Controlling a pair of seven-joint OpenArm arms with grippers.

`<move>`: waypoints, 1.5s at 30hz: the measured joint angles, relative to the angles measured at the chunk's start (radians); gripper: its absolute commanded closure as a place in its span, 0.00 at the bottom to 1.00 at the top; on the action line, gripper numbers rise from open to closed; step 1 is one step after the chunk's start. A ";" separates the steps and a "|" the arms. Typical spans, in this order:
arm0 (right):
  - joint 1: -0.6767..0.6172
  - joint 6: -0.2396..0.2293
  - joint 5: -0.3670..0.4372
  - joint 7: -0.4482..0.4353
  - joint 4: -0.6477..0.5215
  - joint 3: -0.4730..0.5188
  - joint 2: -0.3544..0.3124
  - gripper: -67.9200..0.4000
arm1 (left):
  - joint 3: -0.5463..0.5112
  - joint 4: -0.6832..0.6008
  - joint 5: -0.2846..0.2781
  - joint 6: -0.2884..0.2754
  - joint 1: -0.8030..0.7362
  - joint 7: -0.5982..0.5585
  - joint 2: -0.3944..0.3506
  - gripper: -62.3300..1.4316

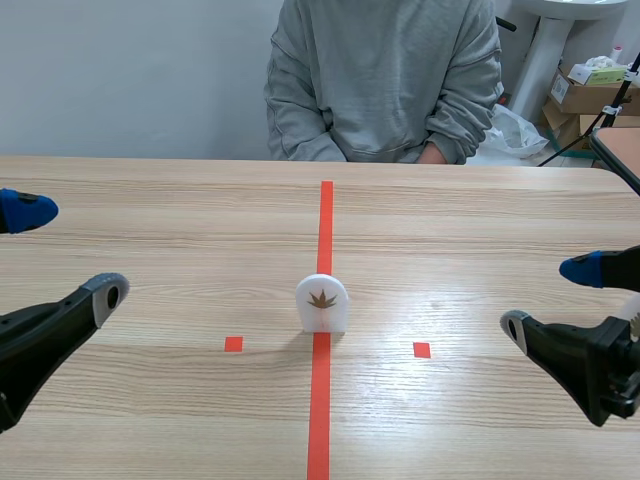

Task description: Do the leaf sorting experiment

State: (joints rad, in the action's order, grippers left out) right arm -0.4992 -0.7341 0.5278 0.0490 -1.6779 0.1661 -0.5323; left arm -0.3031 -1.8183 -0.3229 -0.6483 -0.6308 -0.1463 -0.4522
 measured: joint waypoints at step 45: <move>0.000 0.000 0.000 0.001 0.000 0.000 0.000 0.17 | 0.708 0.791 0.229 0.008 0.734 -0.068 -0.011 0.05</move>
State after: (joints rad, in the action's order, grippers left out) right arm -0.4995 -0.7341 0.5274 0.0502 -1.6783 0.1661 -0.5323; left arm 0.4053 -1.0275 -0.0940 -0.6403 0.1032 -0.2142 -0.4629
